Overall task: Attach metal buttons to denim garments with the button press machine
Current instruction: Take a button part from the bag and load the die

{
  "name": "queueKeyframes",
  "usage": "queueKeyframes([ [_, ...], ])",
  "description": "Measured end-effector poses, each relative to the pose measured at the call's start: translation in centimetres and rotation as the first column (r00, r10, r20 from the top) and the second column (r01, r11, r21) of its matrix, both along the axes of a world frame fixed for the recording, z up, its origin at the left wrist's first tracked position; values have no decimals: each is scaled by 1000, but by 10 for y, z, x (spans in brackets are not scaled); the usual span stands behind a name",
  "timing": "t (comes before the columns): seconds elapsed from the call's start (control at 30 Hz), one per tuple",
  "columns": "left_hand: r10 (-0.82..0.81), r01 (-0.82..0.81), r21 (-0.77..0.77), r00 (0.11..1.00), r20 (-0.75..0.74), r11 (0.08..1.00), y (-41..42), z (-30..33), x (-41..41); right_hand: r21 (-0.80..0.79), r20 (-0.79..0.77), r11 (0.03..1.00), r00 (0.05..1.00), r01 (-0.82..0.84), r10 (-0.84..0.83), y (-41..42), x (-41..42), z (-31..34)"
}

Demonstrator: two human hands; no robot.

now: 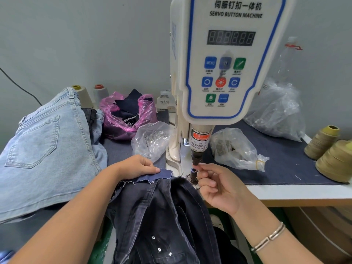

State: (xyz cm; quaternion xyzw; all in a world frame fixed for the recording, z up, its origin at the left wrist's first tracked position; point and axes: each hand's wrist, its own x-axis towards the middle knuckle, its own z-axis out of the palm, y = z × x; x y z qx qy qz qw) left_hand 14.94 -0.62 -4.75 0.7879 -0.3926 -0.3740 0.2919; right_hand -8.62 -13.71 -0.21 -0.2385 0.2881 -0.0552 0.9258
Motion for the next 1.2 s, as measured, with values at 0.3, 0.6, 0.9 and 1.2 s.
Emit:
queueKeyframes([
  [0.3,-4,4,-19,1000,-19,1000,0,-3,3,122,34,987,994,103,-108,12,-3,10],
  [0.6,80,-101,-190,990,-116,977,9,-12,8,-176,107,981,989,-83,103,77,18,13],
  [0.9,188,-204,-210,978,-93,956,7,-15,9,-921,-362,-119,928,-371,-94,42,159,-4],
  [1.2,214,-254,-183,954,-210,950,6,-15,6,-430,-447,-702,809,-568,-381,29,178,-17],
])
